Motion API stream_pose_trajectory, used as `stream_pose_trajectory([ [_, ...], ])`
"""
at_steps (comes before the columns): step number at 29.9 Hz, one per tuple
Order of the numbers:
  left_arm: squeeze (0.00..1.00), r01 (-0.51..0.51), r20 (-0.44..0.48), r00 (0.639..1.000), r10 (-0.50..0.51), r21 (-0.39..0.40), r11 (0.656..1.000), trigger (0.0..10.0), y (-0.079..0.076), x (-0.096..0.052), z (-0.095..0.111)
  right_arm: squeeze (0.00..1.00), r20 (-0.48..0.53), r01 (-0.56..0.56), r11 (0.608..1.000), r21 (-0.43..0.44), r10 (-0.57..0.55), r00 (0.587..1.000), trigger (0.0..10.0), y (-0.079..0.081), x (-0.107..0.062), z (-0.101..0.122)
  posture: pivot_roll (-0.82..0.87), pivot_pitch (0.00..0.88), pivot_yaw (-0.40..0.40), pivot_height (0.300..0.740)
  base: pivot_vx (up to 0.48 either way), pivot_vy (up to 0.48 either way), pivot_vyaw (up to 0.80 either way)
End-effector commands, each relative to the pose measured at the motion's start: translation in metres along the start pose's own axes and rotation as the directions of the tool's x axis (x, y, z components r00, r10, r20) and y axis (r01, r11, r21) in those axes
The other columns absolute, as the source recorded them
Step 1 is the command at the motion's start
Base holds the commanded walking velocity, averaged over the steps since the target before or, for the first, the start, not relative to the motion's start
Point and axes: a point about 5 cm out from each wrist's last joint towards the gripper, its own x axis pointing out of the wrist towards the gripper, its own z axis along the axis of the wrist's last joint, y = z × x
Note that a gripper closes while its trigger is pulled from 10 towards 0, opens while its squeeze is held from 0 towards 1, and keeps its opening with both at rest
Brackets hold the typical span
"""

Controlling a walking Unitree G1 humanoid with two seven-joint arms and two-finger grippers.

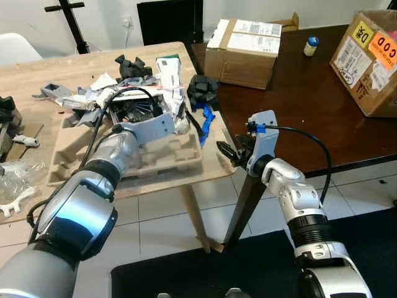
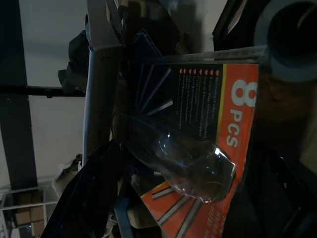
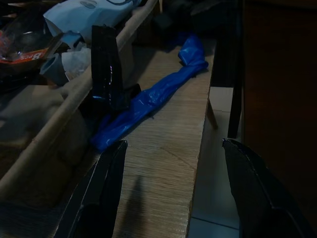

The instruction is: Picking trash to rubbish bin

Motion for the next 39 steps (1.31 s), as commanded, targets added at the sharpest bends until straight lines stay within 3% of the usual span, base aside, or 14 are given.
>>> stream_pose_trajectory([
  [1, 0.00, 0.026, -0.031, 0.999, -0.027, -0.037, 0.999, 10.0, -0.004, 0.000, -0.005, 0.00, -0.013, 0.004, 1.000, 0.012, -0.004, 1.000, 10.0, 0.000, -0.003, -0.004, -0.12, 0.243, 0.084, 0.740, 0.000, 0.000, 0.00],
  [2, 0.00, 0.032, -0.030, 0.999, -0.034, -0.064, 0.997, 10.0, -0.004, 0.000, -0.004, 0.00, -0.013, 0.005, 1.000, 0.012, -0.004, 1.000, 10.0, 0.000, -0.003, -0.003, -0.12, 0.244, 0.084, 0.740, 0.000, 0.000, 0.00],
  [3, 0.00, 0.042, -0.023, 0.999, -0.045, -0.096, 0.994, 7.7, -0.005, 0.000, -0.003, 0.00, -0.013, 0.006, 1.000, 0.011, -0.006, 1.000, 10.0, 0.000, -0.004, -0.003, -0.12, 0.246, 0.086, 0.740, 0.000, 0.000, 0.00],
  [4, 0.00, 0.044, -0.021, 0.999, -0.047, -0.133, 0.990, 4.4, -0.005, 0.000, -0.002, 0.00, -0.014, 0.008, 1.000, 0.010, -0.008, 1.000, 10.0, 0.000, -0.004, -0.003, -0.13, 0.249, 0.086, 0.740, 0.000, 0.000, 0.00],
  [5, 0.00, 0.044, -0.021, 0.999, -0.047, -0.133, 0.990, 4.4, -0.005, 0.000, -0.002, 0.00, -0.014, 0.008, 1.000, 0.010, -0.008, 1.000, 10.0, 0.000, -0.004, -0.003, -0.13, 0.249, 0.086, 0.740, 0.000, 0.000, 0.00],
  [6, 0.00, 0.051, -0.018, 0.998, -0.055, -0.158, 0.986, 3.6, -0.005, 0.000, -0.002, 0.00, -0.014, 0.010, 1.000, 0.010, -0.010, 1.000, 10.0, -0.001, -0.005, -0.002, -0.13, 0.250, 0.086, 0.740, 0.000, 0.000, 0.00],
  [7, 0.00, 0.062, -0.015, 0.998, -0.066, -0.183, 0.981, 0.0, -0.006, 0.000, -0.001, 0.00, -0.014, 0.013, 1.000, 0.010, -0.013, 1.000, 10.0, -0.001, -0.005, -0.002, -0.13, 0.251, 0.085, 0.740, 0.000, 0.000, 0.00],
  [18, 0.00, 0.071, -0.023, 0.997, -0.077, -0.207, 0.976, 0.0, -0.006, 0.000, -0.002, 0.00, -0.014, 0.024, 1.000, 0.010, -0.024, 1.000, 10.0, -0.003, -0.006, 0.000, -0.13, 0.252, 0.080, 0.740, 0.000, 0.000, 0.00],
  [24, 0.00, 0.018, -0.021, 1.000, -0.022, -0.191, 0.981, 0.0, 0.005, 0.001, -0.001, 0.00, -0.015, 0.022, 1.000, 0.014, -0.022, 1.000, 10.0, -0.001, -0.004, 0.001, -0.12, 0.249, 0.076, 0.740, 0.000, 0.000, 0.00],
  [28, 0.00, -0.031, -0.003, 1.000, 0.031, -0.230, 0.973, 0.0, 0.017, 0.001, 0.002, 0.00, -0.008, 0.023, 1.000, 0.016, -0.022, 1.000, 10.0, 0.000, -0.003, 0.002, -0.12, 0.245, 0.082, 0.740, 0.000, 0.000, 0.00],
  [39, 0.00, -0.084, 0.017, 0.996, 0.093, -0.287, 0.954, 0.0, 0.018, -0.001, -0.004, 0.00, -0.005, 0.027, 1.000, 0.015, -0.026, 1.000, 10.0, -0.001, -0.003, 0.002, -0.11, 0.238, 0.078, 0.740, 0.000, 0.000, 0.00],
])
